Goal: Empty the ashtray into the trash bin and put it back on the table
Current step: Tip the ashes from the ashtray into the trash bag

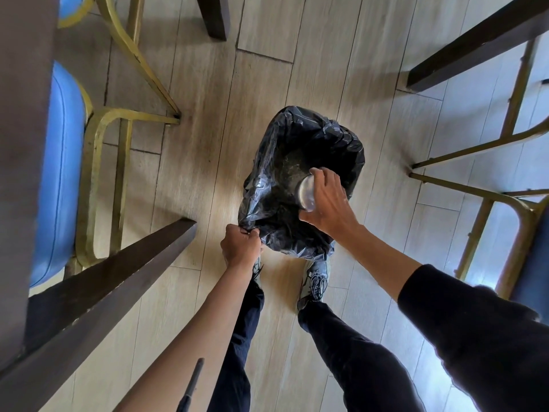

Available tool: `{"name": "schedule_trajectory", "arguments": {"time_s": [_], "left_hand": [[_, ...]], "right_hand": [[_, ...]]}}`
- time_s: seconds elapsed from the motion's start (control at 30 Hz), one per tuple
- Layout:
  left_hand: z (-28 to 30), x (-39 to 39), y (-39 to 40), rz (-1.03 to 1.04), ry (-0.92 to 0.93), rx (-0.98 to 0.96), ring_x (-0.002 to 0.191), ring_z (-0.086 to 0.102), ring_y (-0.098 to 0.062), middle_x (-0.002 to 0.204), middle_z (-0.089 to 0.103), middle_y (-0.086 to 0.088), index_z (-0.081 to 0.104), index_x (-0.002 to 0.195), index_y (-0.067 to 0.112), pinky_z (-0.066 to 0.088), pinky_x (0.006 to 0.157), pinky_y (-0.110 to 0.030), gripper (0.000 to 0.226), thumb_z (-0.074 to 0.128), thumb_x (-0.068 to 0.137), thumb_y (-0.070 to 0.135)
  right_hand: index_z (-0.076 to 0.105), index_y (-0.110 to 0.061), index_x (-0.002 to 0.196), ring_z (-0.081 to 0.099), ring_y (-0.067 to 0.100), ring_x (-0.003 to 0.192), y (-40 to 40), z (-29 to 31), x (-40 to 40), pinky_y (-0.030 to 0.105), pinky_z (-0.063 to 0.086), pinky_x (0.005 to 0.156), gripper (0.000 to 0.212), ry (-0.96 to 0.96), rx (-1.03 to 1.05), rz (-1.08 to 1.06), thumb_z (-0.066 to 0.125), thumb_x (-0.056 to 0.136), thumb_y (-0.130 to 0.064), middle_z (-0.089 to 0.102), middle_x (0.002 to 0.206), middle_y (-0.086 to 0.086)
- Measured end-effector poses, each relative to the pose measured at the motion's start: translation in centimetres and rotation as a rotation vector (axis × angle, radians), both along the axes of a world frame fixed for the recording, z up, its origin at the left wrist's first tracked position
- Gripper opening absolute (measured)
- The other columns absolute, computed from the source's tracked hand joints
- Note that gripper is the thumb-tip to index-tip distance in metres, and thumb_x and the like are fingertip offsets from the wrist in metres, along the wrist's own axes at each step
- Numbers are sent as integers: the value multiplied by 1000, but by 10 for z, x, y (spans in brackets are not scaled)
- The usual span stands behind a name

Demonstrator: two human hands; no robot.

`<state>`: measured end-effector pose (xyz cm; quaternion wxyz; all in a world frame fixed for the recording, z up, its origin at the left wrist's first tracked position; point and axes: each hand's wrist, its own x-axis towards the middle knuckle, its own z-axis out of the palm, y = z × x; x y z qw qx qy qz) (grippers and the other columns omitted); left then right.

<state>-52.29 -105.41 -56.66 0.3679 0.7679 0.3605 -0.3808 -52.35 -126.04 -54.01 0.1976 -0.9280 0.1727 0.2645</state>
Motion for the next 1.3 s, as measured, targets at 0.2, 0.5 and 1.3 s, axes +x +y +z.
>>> {"name": "schedule_trajectory", "arguments": {"time_s": [0.2, 0.5, 1.3], "left_hand": [[-2, 0, 1, 25, 9, 13, 64, 80, -30, 83, 78, -19, 63, 99, 2, 68, 74, -46, 17, 71, 91, 15], [1, 0, -2, 82, 7, -28, 49, 73, -17, 93, 74, -20, 59, 106, -4, 68, 72, -46, 19, 68, 95, 8], [47, 13, -11, 168, 47, -43, 79, 77, -33, 66, 67, -8, 58, 69, 15, 65, 87, -45, 31, 72, 96, 10]], "right_hand": [[35, -8, 148, 37, 37, 139, -10, -2, 1, 54, 43, 111, 106, 25, -52, 130, 92, 63, -35, 39, 151, 17], [37, -11, 146, 40, 35, 137, -16, -1, 2, 54, 46, 107, 106, 17, -100, 234, 93, 60, -39, 43, 148, 15], [38, -11, 143, 44, 29, 128, -19, 9, 1, 46, 47, 104, 100, -65, 143, -159, 86, 63, -47, 45, 141, 11]]}}
